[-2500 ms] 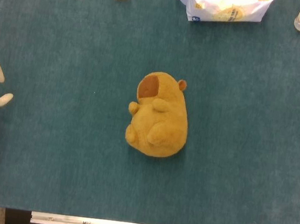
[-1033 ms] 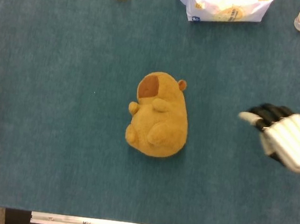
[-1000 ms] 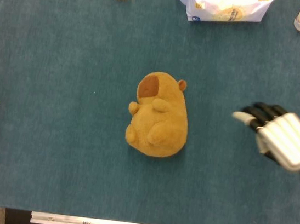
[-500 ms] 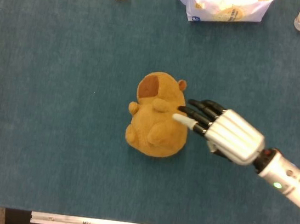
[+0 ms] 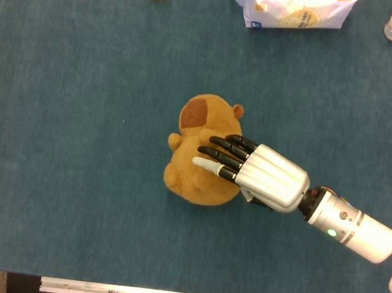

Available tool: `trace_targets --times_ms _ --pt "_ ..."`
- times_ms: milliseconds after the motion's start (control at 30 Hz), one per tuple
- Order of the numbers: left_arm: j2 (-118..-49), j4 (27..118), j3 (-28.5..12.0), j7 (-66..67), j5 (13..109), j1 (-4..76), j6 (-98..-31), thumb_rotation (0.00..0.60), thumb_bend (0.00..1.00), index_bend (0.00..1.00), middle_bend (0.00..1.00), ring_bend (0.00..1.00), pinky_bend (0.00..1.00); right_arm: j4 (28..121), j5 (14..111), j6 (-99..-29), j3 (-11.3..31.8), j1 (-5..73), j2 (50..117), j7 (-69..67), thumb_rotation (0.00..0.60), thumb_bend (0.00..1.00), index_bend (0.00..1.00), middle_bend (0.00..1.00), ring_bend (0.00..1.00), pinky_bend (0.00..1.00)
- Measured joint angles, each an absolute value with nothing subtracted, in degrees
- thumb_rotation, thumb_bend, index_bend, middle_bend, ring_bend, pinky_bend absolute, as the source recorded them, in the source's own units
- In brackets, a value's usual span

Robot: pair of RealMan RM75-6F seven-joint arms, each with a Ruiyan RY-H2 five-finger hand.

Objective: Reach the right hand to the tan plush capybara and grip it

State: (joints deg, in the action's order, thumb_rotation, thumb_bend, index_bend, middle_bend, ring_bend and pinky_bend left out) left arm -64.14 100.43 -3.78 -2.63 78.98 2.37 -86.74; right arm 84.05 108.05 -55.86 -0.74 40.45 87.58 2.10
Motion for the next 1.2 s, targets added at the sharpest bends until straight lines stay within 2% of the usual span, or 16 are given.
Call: trace_targets --times_ms 200,533,933,1067,1200 --pt "-64.18 100.39 -3.76 -2.38 79.2 2.41 -86.35 0.6 0.1 0.6 0.6 0.47 0.62 83.94 105.43 -54.37 -1.89 40.57 87.52 4.37 0.568 1.0 0.09 0.1 0.06 0.17" --pt "-64.27 100.41 -3.71 -2.02 79.22 2.3 -85.96 0.6 0.1 0.6 0.6 0.47 0.62 85.01 106.91 -60.62 -1.66 40.78 86.93 3.55 0.568 1.0 0.09 0.1 0.06 0.17" --pt "-64.05 100.31 -3.98 -2.44 79.05 2.03 -85.96 0.6 0.1 0.6 0.6 0.47 0.62 82.38 103.36 -56.39 -4.17 41.33 88.51 0.77 0.567 1.0 0.09 0.1 0.06 0.17" --pt "-64.04 100.28 -4.02 -2.67 79.3 2.0 -86.02 0.6 0.1 0.6 0.6 0.47 0.62 82.12 104.29 -59.3 -3.79 41.15 88.62 0.48 0.567 1.0 0.09 0.1 0.06 0.13" --pt "-64.0 100.37 -4.1 -2.65 79.52 2.08 -85.98 0.6 0.1 0.6 0.6 0.47 0.62 82.21 106.64 -65.41 -3.22 40.75 87.98 -0.08 0.568 1.0 0.09 0.1 0.06 0.12"
